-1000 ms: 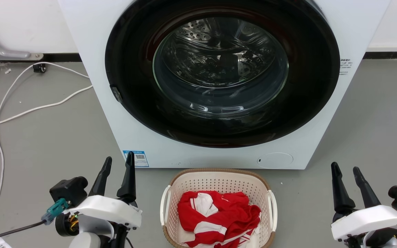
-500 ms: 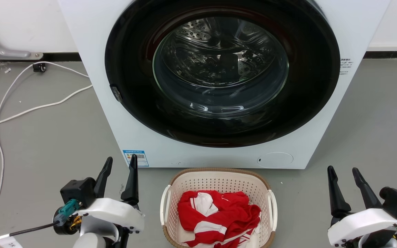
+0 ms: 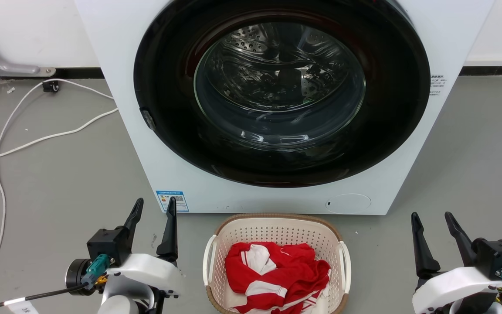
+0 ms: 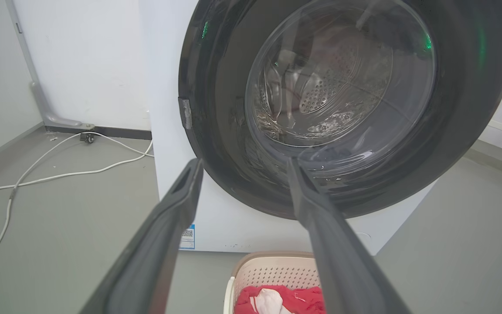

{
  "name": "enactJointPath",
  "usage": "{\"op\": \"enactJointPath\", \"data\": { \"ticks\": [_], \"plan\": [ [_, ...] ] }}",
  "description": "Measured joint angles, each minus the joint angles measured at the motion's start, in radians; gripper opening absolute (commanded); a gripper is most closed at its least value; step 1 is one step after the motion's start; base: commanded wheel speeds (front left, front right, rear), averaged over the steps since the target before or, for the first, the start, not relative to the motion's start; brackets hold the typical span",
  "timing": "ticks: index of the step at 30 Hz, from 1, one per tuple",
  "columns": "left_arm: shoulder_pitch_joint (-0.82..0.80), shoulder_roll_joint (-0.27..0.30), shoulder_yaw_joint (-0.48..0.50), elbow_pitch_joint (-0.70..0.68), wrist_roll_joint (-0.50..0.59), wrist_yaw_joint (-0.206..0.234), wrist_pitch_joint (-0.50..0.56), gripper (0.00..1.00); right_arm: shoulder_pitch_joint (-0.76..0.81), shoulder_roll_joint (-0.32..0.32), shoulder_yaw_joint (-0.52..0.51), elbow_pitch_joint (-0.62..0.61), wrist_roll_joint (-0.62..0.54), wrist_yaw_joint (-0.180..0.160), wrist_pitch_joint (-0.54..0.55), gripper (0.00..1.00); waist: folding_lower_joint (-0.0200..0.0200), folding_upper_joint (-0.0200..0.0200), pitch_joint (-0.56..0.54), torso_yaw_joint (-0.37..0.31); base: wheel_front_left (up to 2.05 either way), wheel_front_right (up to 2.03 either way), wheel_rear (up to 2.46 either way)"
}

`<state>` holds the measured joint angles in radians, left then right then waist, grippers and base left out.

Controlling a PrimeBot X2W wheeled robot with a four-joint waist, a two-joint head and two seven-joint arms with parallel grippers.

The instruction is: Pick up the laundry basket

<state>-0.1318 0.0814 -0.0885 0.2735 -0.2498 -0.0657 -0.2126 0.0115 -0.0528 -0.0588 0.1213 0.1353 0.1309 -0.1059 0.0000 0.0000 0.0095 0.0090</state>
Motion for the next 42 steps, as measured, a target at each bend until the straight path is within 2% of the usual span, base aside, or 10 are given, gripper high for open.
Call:
{"op": "enactJointPath", "data": {
  "ticks": [28,42],
  "plan": [
    [0.0,-0.016,0.014,0.016,0.166,0.002,-0.049,1.0,0.009,0.0,-0.003,-0.004,-0.17,0.0,-0.035,1.0,0.0,0.0,0.008,0.006,0.0,0.0,0.0],
    [0.0,-0.022,0.03,0.024,0.16,-0.005,-0.05,1.0,0.009,0.0,-0.002,0.008,-0.139,0.0,-0.036,1.0,0.0,0.0,0.01,0.007,0.0,0.0,0.0]
  ]
}}
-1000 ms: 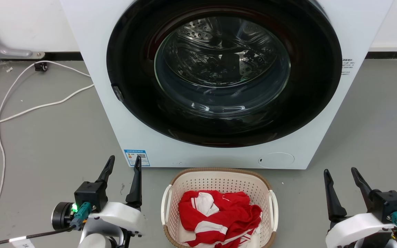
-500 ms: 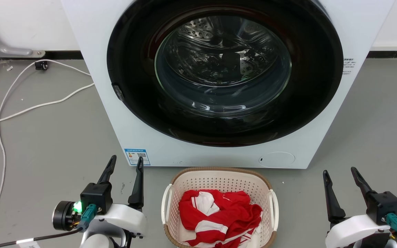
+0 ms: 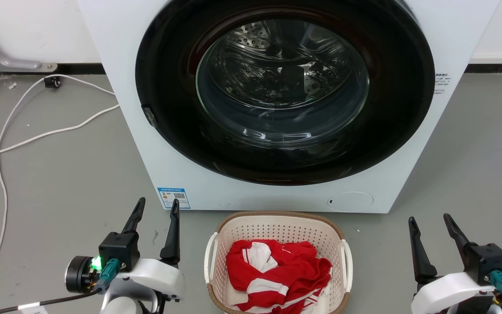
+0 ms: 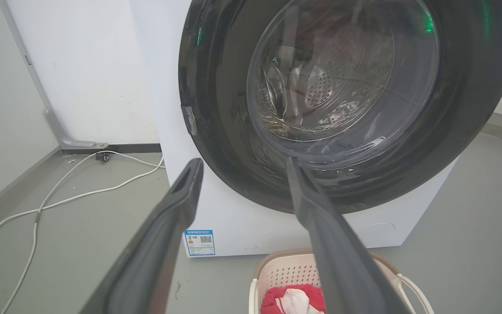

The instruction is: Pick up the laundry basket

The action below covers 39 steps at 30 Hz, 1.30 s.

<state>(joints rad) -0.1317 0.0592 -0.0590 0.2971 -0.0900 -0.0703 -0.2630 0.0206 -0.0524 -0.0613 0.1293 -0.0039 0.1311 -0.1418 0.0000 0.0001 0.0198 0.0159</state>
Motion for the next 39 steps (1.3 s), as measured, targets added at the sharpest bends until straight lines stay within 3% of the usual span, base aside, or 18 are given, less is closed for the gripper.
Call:
{"op": "enactJointPath", "data": {
  "ticks": [7,13,30,39],
  "plan": [
    [-0.007,-0.002,-0.001,0.027,0.005,-0.005,0.0,1.0,-0.007,0.0,-0.006,0.013,0.005,0.0,0.008,1.0,0.0,0.0,0.014,-0.002,0.0,0.0,0.0],
    [-0.094,-0.003,-0.01,0.148,-0.011,-0.018,0.0,1.0,-0.067,0.001,-0.009,0.083,0.015,0.0,0.056,1.0,0.0,0.0,0.058,-0.005,0.0,0.0,0.0],
    [-0.442,0.023,-0.05,0.606,-0.146,-0.058,0.144,1.0,-0.351,0.001,0.063,0.42,0.061,0.0,0.239,1.0,0.0002,0.0,0.3,-0.031,0.0,0.0,0.0],
    [-0.602,0.079,-0.158,0.741,-0.256,-0.06,0.267,1.0,-0.546,0.002,0.153,0.641,0.129,0.0,0.316,1.0,0.0002,0.0,0.445,-0.059,0.0,0.0,0.0]
  ]
}}
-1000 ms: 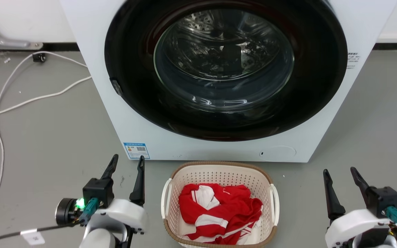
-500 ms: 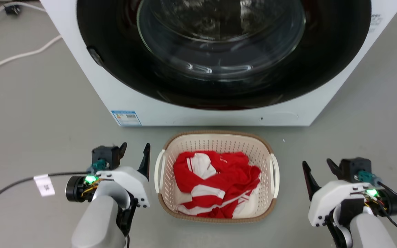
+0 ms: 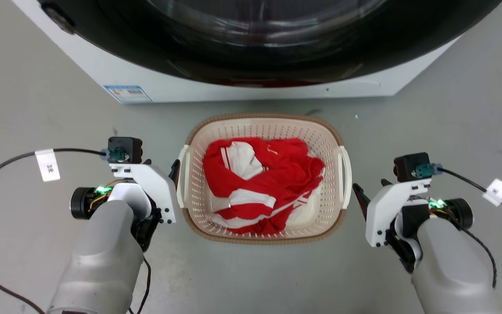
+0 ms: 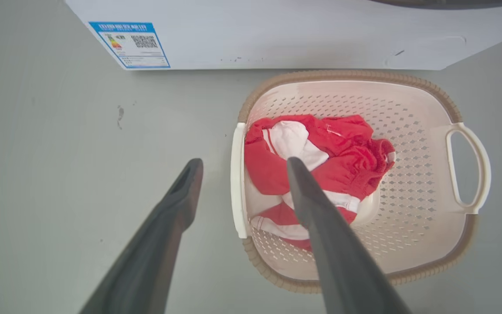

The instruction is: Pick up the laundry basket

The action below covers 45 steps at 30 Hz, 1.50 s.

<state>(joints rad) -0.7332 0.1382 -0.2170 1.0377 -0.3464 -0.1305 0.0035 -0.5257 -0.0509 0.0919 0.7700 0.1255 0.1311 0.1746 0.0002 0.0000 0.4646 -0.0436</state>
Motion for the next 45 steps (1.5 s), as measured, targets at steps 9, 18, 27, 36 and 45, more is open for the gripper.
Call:
{"op": "enactJointPath", "data": {
  "ticks": [9,18,27,36,45],
  "plan": [
    [-0.101,0.039,-0.079,0.063,-0.119,0.0,0.114,1.0,-0.181,-0.001,0.103,0.18,0.09,0.0,0.03,1.0,0.0,0.0,0.133,-0.03,0.0,0.0,0.0],
    [-0.196,0.095,-0.143,0.083,-0.218,0.0,0.238,1.0,-0.337,0.0,0.205,0.295,0.183,0.0,0.039,1.0,0.0,0.0,0.255,-0.057,0.0,0.0,0.0],
    [-0.282,0.147,-0.201,0.091,-0.265,0.0,0.297,1.0,-0.446,0.0,0.293,0.363,0.277,0.0,0.053,1.0,-0.0001,0.0,0.353,-0.082,0.0,0.0,0.0],
    [-0.344,0.158,-0.249,0.105,-0.3,0.0,0.33,1.0,-0.527,0.0,0.357,0.408,0.349,0.0,0.063,1.0,0.0,0.0,0.424,-0.088,0.0,0.0,0.0],
    [-0.37,0.152,-0.291,0.119,-0.342,0.0,0.374,1.0,-0.567,0.0,0.419,0.433,0.419,0.0,0.083,1.0,-0.0001,0.0,0.451,-0.079,0.0,0.0,0.0]
  ]
}}
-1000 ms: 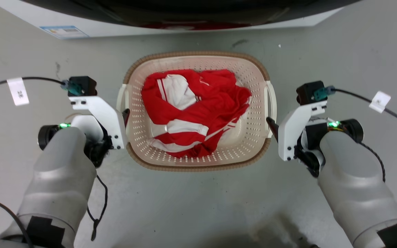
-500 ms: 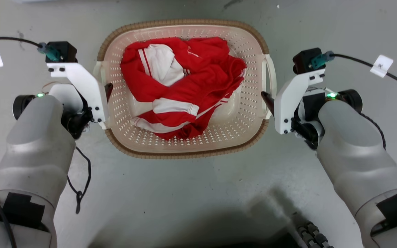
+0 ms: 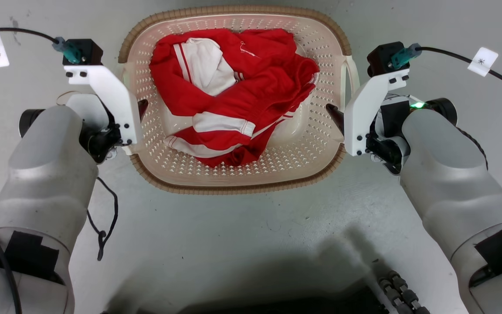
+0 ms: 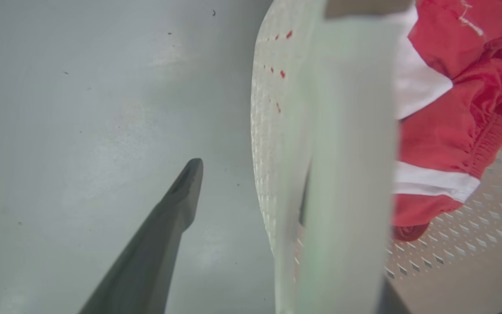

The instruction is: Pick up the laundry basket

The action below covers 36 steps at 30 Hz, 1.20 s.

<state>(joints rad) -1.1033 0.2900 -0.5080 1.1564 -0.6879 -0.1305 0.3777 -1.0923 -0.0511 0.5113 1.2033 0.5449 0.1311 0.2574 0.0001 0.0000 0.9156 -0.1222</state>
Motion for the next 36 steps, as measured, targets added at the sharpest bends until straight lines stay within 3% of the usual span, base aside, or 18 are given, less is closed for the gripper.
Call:
{"op": "enactJointPath", "data": {
  "ticks": [6,7,8,9,22,36],
  "plan": [
    [-0.014,-0.008,-0.022,0.006,-0.03,0.0,0.02,1.0,-0.012,0.0,0.035,0.007,0.047,0.0,0.01,1.0,0.0,0.0,0.01,0.004,0.0,0.0,0.0],
    [-0.015,-0.01,-0.024,0.009,-0.038,0.0,0.029,0.7,-0.012,0.0,0.04,0.007,0.056,0.0,0.013,0.49,0.0,0.0,0.011,0.005,0.0,0.0,0.0],
    [-0.016,-0.012,-0.029,0.01,-0.043,0.0,0.039,0.32,-0.012,0.0,0.047,0.007,0.068,0.0,0.018,0.04,-0.0001,0.0,0.011,0.006,0.0,0.0,0.0],
    [-0.019,-0.012,-0.032,0.01,-0.047,0.0,0.043,0.0,-0.012,0.0,0.054,0.007,0.076,0.0,0.026,0.0,0.0,0.0,0.011,0.006,0.0,0.0,0.0],
    [-0.021,-0.021,-0.085,0.019,-0.103,0.0,0.121,0.0,-0.01,0.003,0.12,0.033,0.16,0.0,0.077,0.0,0.0,0.0,-0.025,0.011,0.0,0.0,0.0],
    [0.044,-0.049,-0.122,0.034,-0.193,0.002,0.244,0.0,0.018,-0.001,0.175,0.064,0.221,0.0,0.224,0.0,-0.0001,0.0,-0.175,0.025,0.0,0.0,0.0]
  ]
}}
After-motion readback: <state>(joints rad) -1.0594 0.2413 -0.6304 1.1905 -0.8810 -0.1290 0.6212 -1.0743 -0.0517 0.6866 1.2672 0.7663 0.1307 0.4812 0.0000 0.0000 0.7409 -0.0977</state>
